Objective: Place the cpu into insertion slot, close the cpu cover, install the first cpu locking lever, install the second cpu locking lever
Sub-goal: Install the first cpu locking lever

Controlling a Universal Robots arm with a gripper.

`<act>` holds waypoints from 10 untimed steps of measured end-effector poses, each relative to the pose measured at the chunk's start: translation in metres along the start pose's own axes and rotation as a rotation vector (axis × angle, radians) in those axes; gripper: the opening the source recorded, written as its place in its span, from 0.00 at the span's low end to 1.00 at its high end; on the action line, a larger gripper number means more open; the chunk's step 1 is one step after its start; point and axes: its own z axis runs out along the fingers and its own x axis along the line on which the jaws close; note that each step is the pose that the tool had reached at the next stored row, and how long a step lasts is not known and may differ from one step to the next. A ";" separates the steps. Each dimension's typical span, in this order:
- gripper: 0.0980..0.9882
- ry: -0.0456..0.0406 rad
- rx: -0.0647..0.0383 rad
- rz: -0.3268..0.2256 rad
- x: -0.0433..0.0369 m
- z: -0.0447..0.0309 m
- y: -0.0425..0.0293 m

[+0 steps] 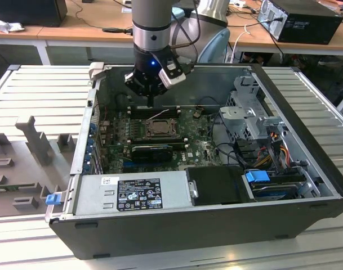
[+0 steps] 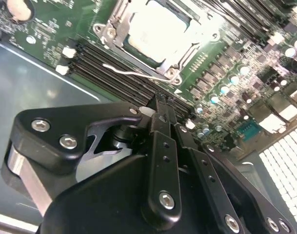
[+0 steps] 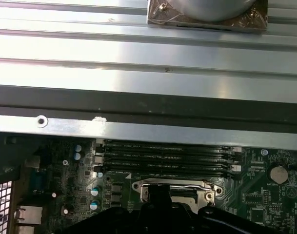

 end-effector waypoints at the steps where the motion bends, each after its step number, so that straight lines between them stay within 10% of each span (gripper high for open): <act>1: 0.01 0.0001 0.000 0.000 -0.0026 0.0001 -0.0002; 10: 0.01 0.0000 0.000 0.000 -0.0109 0.0007 -0.0007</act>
